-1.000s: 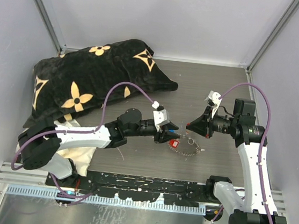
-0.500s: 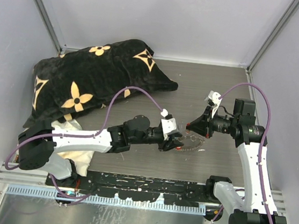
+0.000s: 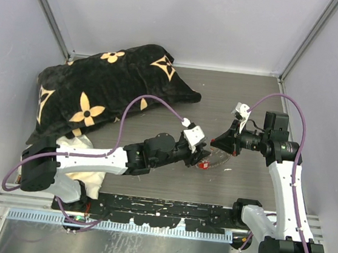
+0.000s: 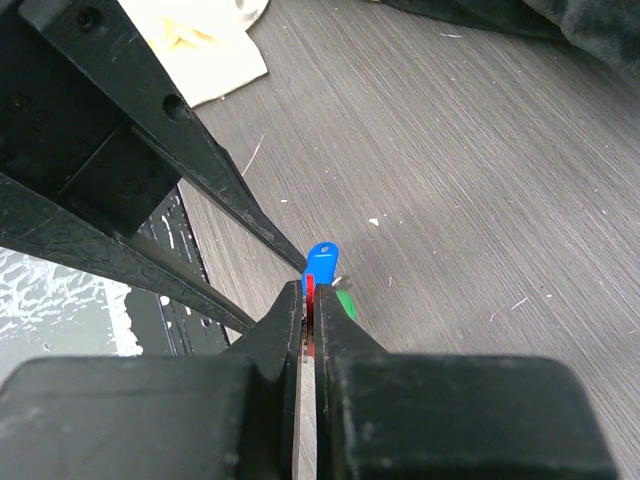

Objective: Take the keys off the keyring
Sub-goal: Remove the key from the keyring.

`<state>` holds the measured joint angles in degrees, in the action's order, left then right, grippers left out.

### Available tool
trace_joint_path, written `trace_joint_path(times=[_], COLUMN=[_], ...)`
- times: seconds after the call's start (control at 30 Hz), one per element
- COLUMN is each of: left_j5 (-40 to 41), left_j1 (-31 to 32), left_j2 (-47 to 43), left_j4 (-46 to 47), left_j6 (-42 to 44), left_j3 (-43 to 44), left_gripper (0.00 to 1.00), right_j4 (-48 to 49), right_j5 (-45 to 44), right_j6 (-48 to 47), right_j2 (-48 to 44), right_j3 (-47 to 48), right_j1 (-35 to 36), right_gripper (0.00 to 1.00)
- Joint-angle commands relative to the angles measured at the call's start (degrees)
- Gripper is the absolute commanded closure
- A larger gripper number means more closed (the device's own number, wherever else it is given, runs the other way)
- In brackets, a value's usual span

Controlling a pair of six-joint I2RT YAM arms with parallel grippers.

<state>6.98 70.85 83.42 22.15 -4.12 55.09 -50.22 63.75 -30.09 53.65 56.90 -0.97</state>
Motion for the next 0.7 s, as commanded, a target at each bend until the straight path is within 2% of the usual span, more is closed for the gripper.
trace_joint_path(times=[0.0,0.27,0.67], left_j5=[3.9,2.0,8.98], left_j1=[0.97,1.4,4.29], left_j2=[0.11,-1.42,1.11], left_j4=[1.21,0.96,-3.76], left_j6=[-1.38,-3.39,-5.0], left_j3=[2.57,1.93,5.41], left_gripper=[0.63,0.66,0.65], right_j4=[1.88,2.22,2.4], right_j5=[2.29,2.08,2.29], right_j6=[0.07,0.44,0.73], right_j2=[-0.56,-0.65,-0.67], right_j3=[2.33,2.15,2.08], right_j1=[-0.26,-0.26,-0.35], right_gripper=[0.99,0.99,0.99])
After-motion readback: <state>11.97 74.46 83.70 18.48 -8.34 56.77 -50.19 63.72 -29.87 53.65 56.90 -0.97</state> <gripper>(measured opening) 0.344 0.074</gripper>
